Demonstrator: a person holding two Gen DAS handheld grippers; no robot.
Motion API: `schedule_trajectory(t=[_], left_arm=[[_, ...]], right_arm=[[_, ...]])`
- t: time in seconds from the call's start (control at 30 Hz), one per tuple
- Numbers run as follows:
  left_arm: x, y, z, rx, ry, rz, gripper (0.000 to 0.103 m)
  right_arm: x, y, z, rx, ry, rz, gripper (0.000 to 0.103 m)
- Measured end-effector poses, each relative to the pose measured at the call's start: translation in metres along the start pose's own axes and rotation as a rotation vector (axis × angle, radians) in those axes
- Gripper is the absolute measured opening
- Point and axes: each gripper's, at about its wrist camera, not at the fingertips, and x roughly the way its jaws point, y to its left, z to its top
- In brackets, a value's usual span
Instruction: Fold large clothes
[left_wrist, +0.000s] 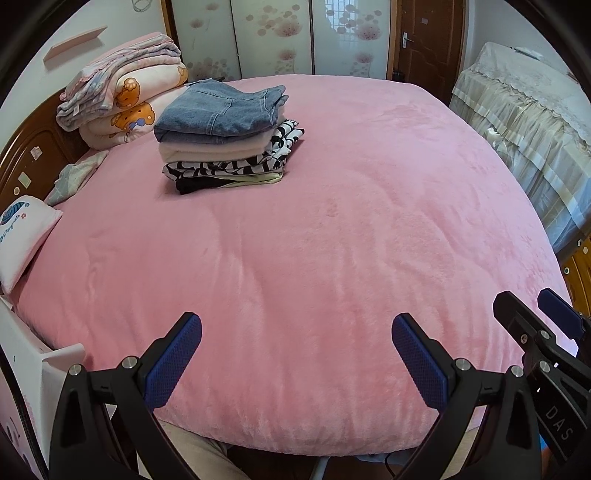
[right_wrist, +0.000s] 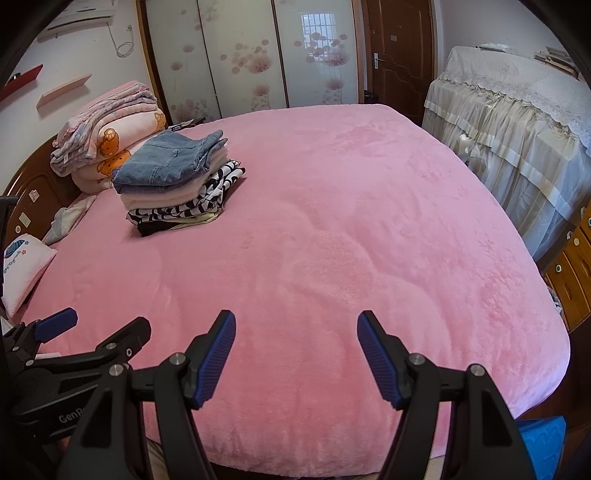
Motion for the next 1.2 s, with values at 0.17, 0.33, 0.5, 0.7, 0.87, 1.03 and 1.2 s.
schedule_trajectory(t=[0.17,0.33,0.5,0.7,0.87,1.03,1.2], left_arm=[[0.0001,0.0008,-0.0002,-0.003,0.006,-0.001,0.102],[0.0027,0.0018,0.0000,-0.005,0.012,0.000,0.102],[0.0035,0.0029,0.0002,-0.008,0.018,-0.002,0.102],[0.0045,0.0047,-0.0004,-0.012,0.020,-0.004,0.102],[0.0056,0.0050,-0.0011,-0.014,0.025,-0.005,0.102],[0.0051,0.0045,-0.0014,-0.015,0.024,-0.005,0.102],[0.0052,0.0046,-0.0018,-0.015,0.023,-0.006,0.101]], right_arm=[[-0.0004,0.0008,-0.0004,-0.002,-0.001,-0.003,0.069],[-0.0003,0.0014,0.0000,-0.003,-0.001,-0.002,0.069],[-0.0004,0.0014,0.0002,-0.005,-0.001,-0.002,0.069],[-0.0004,0.0014,-0.0001,-0.008,0.001,0.003,0.069],[-0.0004,0.0015,-0.0003,-0.011,0.001,0.002,0.069],[-0.0005,0.0016,-0.0001,-0.011,0.000,0.003,0.069],[-0.0007,0.0023,-0.0006,-0.010,0.001,0.005,0.069]])
